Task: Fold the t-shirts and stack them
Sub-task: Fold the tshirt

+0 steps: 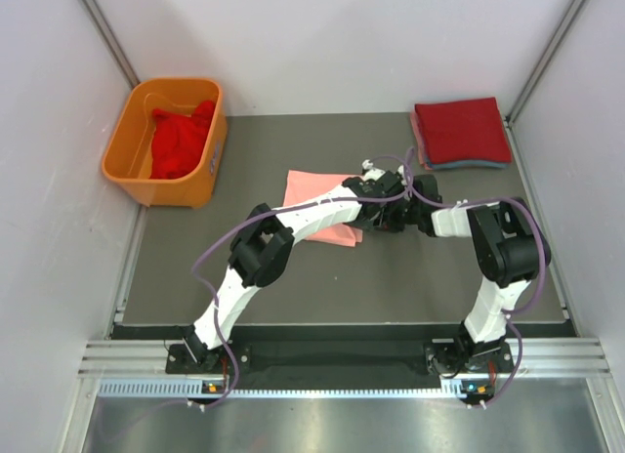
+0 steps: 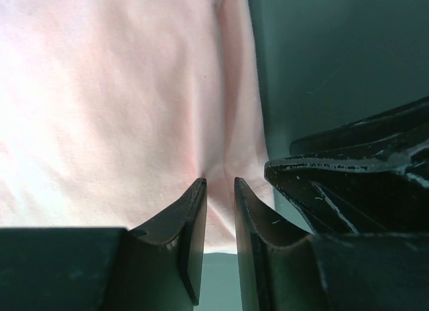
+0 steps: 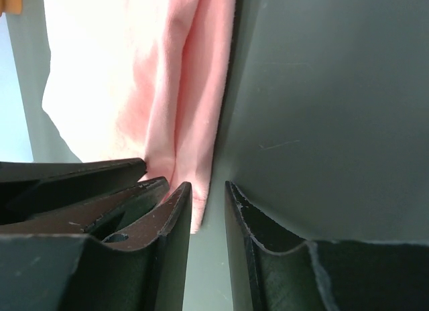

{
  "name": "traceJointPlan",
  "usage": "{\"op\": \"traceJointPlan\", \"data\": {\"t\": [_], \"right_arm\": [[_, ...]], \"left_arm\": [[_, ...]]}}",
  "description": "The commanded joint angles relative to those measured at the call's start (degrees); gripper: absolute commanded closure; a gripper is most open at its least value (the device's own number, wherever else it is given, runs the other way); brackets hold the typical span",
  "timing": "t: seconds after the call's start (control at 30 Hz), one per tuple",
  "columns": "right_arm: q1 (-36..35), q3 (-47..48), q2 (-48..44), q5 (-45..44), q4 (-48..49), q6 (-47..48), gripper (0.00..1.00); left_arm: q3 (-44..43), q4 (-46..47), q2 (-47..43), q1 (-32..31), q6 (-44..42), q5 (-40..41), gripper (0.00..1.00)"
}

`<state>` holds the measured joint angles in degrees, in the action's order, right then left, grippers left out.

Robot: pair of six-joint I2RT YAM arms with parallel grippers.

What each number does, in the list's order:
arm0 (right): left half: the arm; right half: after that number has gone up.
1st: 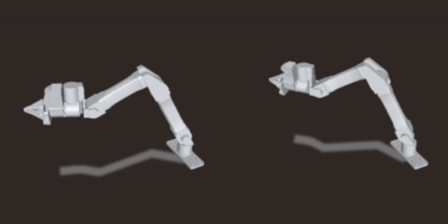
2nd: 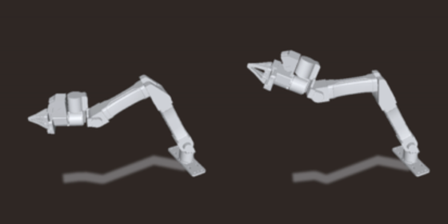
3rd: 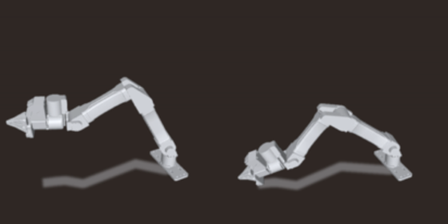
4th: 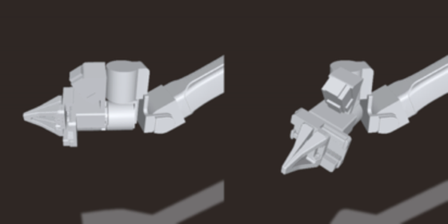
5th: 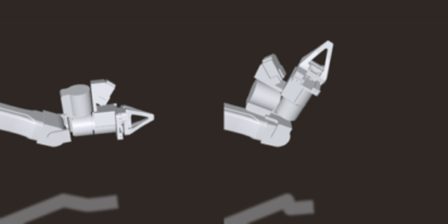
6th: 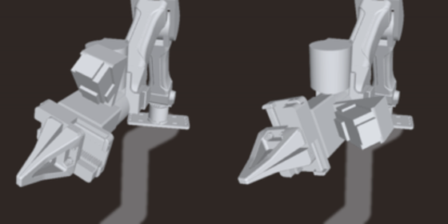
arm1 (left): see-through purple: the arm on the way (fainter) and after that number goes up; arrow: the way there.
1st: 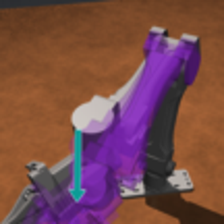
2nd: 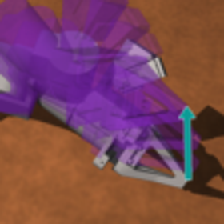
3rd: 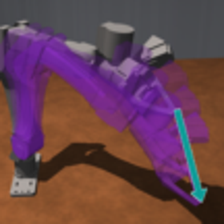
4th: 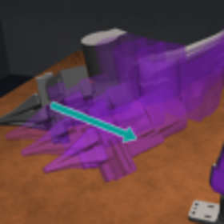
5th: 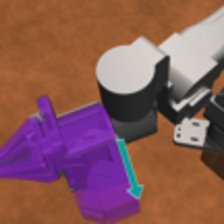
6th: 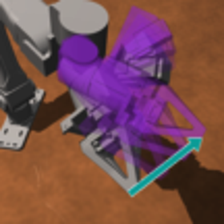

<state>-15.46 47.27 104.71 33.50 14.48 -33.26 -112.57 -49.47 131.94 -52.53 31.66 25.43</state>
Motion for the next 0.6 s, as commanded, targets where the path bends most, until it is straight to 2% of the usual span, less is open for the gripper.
{"op": "traceJointPlan", "data": {"t": [0.0,0.27,0.57], "right_arm": [[-1.23,-1.12,0.5,-2.03,1.78,0.56,0.73],[-1.67,-1.74,0.85,-3.0,1.96,0.03,0.72],[-2.11,-1.56,0.85,-3.87,1.25,0.12,0.72]], "left_arm": [[-2.65,-1.95,-1.25,-0.03,0.86,2.08,0.72],[-3.09,-1.85,0.86,-0.03,0.77,1.9,0.72],[-4.06,-3.61,0.86,-0.11,0.77,5.51,0.69]]}}
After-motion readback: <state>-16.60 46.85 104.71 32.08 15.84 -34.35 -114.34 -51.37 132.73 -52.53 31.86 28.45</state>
